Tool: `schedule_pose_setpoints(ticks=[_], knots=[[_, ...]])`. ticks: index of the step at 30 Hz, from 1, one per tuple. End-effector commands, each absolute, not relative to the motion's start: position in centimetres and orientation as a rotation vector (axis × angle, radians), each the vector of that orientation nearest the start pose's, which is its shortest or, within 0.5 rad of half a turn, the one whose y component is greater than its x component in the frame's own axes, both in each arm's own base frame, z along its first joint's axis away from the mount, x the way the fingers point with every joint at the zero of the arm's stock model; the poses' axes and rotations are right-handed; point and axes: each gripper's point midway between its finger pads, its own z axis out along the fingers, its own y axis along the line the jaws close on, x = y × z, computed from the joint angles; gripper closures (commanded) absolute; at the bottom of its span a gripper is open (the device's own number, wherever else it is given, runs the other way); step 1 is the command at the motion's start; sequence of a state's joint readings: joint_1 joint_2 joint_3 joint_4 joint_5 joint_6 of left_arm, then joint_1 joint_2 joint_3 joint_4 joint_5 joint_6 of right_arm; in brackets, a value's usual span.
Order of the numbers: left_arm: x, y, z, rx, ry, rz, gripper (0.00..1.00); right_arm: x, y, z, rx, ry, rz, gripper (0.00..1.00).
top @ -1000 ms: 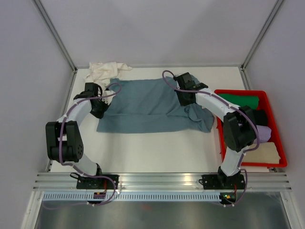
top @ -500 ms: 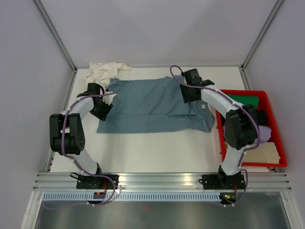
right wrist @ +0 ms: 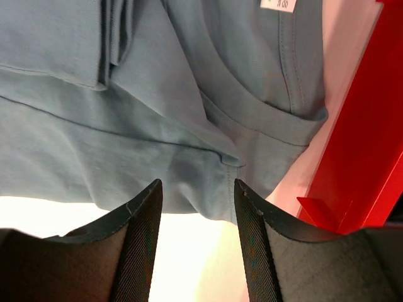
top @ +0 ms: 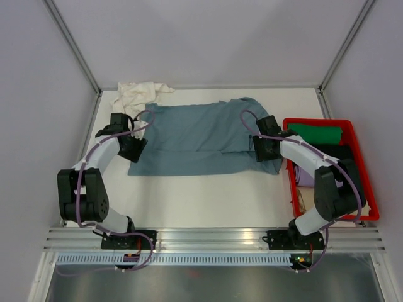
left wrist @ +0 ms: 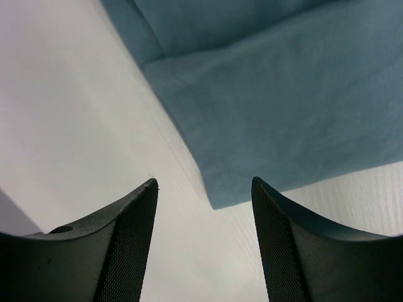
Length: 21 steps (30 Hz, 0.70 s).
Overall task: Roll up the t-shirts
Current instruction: Fold the tshirt
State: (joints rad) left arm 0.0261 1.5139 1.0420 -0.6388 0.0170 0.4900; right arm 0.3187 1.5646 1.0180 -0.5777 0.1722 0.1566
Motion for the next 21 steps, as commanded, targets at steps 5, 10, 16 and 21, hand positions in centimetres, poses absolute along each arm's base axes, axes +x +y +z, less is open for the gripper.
schedule_pose_setpoints(ticks=[5, 10, 16, 21], knots=[[30.6, 2.7, 2.9, 0.56, 2.773, 0.144, 0.32, 33.5, 7.2, 4.8, -0.078, 2.624, -0.082, 0.48], [31.2, 4.5, 0.2, 0.522, 2.836, 0.278, 0.33, 33.9, 4.7, 4.0, 0.017, 2.624, -0.188, 0.87], [31.1, 6.0, -0.8, 0.547, 2.841, 0.4, 0.34, 35.1, 3.2, 6.4, 0.095, 2.521, -0.232, 1.0], [31.1, 6.2, -0.4, 0.579, 2.819, 0.413, 0.34, 34.6, 3.5, 5.7, 0.071, 2.572, -0.218, 0.96]])
